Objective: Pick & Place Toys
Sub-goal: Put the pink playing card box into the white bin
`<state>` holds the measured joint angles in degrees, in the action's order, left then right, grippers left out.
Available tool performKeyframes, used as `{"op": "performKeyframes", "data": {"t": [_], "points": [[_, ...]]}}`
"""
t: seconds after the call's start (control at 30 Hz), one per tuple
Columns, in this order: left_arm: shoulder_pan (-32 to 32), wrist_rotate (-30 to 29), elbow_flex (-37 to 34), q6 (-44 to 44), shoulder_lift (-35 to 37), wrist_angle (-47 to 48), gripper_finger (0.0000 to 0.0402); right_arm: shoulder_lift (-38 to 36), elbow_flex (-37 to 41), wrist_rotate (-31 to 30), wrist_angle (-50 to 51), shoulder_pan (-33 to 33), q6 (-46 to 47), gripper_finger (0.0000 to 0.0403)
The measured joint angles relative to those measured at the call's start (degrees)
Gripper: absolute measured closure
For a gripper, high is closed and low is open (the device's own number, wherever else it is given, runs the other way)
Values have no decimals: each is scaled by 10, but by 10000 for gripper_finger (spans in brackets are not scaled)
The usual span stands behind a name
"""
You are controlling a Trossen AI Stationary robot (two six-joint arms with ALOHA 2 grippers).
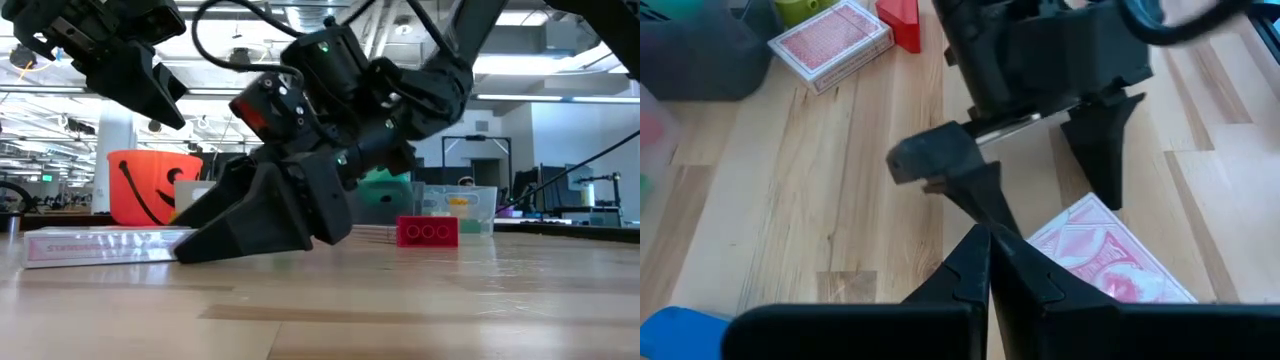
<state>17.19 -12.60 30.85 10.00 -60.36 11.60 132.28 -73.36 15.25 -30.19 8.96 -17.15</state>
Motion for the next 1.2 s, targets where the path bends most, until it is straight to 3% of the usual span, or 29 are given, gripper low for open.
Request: {"op": "performKeyframes", "data": {"t": [0.23,0.57,0.83,1.0,1.2], "points": [[0,0,0,23,0,0,398,0,-24,2,53,3,2,19],[1,6,0,29,0,0,398,1,-24,-2,48,-1,22,106],[1,-5,0,25,1,1,398,-1,-23,-6,19,-13,90,108],[1,-55,0,25,44,61,401,-12,-22,-5,17,-31,145,108],[0,-93,0,25,169,114,401,-30,-27,-10,8,-51,173,108]]}}
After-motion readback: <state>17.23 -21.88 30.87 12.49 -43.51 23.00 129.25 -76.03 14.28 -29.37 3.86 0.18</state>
